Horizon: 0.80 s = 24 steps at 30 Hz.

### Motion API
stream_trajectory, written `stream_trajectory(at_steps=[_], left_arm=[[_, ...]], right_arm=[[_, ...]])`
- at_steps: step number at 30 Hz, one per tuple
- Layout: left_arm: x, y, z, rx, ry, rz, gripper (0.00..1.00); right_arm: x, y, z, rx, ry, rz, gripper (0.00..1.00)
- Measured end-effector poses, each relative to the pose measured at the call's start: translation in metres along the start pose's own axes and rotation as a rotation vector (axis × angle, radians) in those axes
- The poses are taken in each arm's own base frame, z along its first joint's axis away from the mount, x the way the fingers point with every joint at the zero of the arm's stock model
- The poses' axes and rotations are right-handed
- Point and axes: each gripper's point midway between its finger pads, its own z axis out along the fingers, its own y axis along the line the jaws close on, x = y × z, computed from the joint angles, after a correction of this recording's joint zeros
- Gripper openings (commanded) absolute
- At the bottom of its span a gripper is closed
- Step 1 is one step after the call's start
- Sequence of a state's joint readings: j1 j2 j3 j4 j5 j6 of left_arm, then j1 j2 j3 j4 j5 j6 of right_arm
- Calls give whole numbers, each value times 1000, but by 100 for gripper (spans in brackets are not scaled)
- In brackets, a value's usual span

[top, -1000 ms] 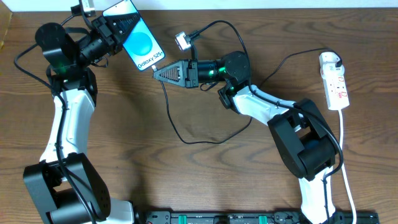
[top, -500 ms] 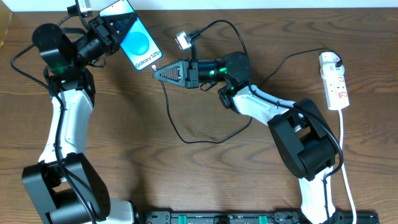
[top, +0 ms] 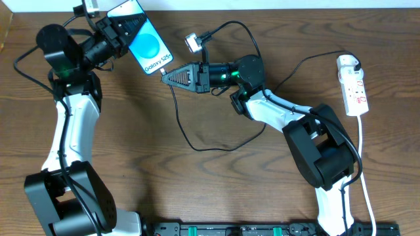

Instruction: Plug charger to phone and switch on socket

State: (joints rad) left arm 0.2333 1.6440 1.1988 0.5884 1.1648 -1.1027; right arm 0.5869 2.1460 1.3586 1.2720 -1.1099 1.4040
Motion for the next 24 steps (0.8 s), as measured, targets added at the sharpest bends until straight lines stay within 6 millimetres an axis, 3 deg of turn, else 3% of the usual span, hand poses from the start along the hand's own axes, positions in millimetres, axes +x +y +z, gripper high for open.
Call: stream_trajectory(at_steps=[24], left_arm=[[2, -1, 1, 5, 10, 1, 7]], right_arm=[[-1, 0, -1, 1, -2, 22, 1]])
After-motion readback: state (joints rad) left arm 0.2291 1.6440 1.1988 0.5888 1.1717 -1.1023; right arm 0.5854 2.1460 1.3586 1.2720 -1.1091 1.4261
